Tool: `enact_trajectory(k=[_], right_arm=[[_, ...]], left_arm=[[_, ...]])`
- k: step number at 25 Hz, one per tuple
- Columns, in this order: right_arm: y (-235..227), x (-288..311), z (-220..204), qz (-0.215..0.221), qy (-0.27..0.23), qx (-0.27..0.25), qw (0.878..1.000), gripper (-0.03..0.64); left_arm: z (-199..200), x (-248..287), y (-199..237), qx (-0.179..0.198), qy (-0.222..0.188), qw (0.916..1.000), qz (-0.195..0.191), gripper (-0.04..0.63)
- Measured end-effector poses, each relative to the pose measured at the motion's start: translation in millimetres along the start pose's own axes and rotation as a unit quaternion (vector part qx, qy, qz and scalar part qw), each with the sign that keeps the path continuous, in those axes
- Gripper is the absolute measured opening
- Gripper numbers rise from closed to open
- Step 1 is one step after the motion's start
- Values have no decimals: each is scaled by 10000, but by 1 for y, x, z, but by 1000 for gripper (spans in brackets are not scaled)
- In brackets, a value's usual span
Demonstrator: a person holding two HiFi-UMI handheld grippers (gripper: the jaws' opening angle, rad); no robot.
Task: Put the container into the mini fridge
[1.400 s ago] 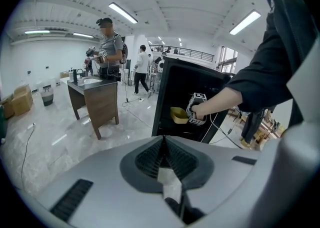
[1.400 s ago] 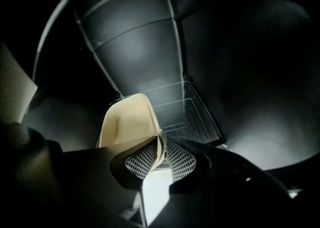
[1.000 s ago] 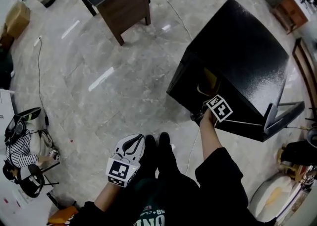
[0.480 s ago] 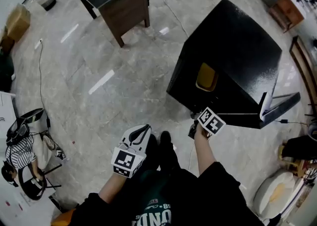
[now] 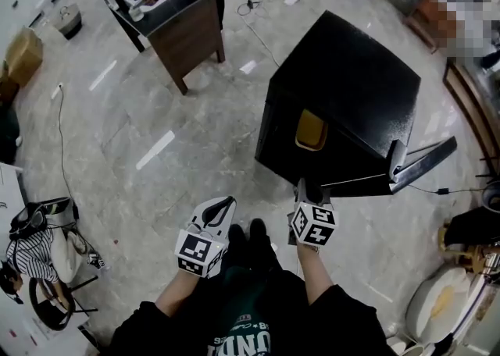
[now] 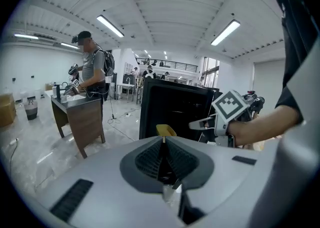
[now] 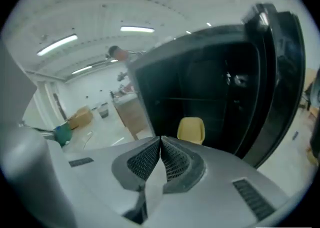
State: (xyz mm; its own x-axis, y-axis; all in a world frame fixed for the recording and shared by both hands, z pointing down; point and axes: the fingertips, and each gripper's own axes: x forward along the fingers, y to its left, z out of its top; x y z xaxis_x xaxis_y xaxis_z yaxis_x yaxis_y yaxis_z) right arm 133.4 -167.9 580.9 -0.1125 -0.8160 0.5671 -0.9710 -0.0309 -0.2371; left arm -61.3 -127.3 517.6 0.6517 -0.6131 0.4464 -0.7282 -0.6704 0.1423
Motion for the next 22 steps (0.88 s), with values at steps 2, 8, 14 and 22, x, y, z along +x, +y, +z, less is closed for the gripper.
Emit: enact_trajectory(k=[2,8,14,22], right_arm=[[19,-16,8,220,-154,-251,9993,35],[51,-52,20,614,-373,-817,9941,35],[64,-75,19,823,-446,-1061,9899,35],[77,-92,20,979,-559,-1291,9852,35]], left_arm=[[3,1,0,14,-23,10000,-19,23],[14,0,3,62,-115,9999,-49,23],[27,-2,10,186,-235,9996,18,23],[46,-6,14,264,-403,9988,25,23]])
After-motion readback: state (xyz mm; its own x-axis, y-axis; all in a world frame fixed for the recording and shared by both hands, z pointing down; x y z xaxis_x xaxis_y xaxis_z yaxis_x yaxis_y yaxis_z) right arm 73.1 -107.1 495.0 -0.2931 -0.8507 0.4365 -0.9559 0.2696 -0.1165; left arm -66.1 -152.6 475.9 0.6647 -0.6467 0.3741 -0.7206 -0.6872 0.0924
